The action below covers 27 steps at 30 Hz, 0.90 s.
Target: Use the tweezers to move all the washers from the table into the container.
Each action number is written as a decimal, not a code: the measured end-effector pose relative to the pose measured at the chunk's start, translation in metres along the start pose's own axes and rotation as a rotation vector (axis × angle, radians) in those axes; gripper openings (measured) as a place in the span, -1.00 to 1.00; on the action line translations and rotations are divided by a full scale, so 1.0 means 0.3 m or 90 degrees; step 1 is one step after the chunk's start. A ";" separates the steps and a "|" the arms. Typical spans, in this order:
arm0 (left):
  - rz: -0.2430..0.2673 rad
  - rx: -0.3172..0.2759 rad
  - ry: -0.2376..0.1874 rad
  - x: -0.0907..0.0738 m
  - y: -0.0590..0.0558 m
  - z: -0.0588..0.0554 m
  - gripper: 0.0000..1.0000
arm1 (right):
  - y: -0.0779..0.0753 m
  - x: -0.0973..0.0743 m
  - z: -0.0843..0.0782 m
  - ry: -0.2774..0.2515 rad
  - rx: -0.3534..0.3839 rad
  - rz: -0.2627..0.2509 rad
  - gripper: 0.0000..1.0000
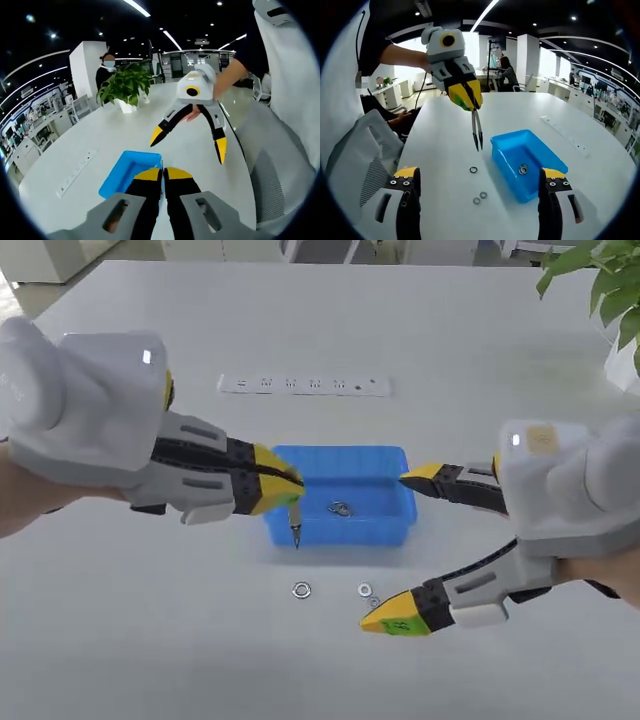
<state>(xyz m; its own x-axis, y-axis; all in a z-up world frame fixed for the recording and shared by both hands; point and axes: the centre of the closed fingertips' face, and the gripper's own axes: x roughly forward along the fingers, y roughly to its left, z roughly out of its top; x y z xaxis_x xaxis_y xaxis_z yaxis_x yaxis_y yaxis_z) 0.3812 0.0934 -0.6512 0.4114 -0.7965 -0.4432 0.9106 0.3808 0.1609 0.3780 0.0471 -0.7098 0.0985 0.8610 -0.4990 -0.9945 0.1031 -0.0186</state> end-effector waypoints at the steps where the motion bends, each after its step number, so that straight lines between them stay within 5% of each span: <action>1: 0.005 0.007 -0.002 0.000 -0.004 -0.001 -0.89 | 0.008 -0.003 -0.008 0.001 0.001 0.002 1.00; 16: 0.011 -0.004 0.006 0.016 -0.046 -0.054 -0.89 | 0.098 -0.020 0.028 -0.028 0.023 0.034 1.00; 27: 0.003 -0.018 -0.008 0.040 -0.077 -0.083 -0.89 | 0.154 -0.025 -0.082 0.004 0.060 0.049 1.00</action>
<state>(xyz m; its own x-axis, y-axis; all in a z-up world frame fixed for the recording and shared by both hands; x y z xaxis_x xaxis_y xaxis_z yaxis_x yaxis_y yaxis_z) 0.3641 0.0868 -0.6823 0.4164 -0.8003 -0.4314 0.9071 0.3979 0.1374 0.3305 0.0331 -0.7281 0.0210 0.8654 -0.5006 -0.9913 0.0830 0.1018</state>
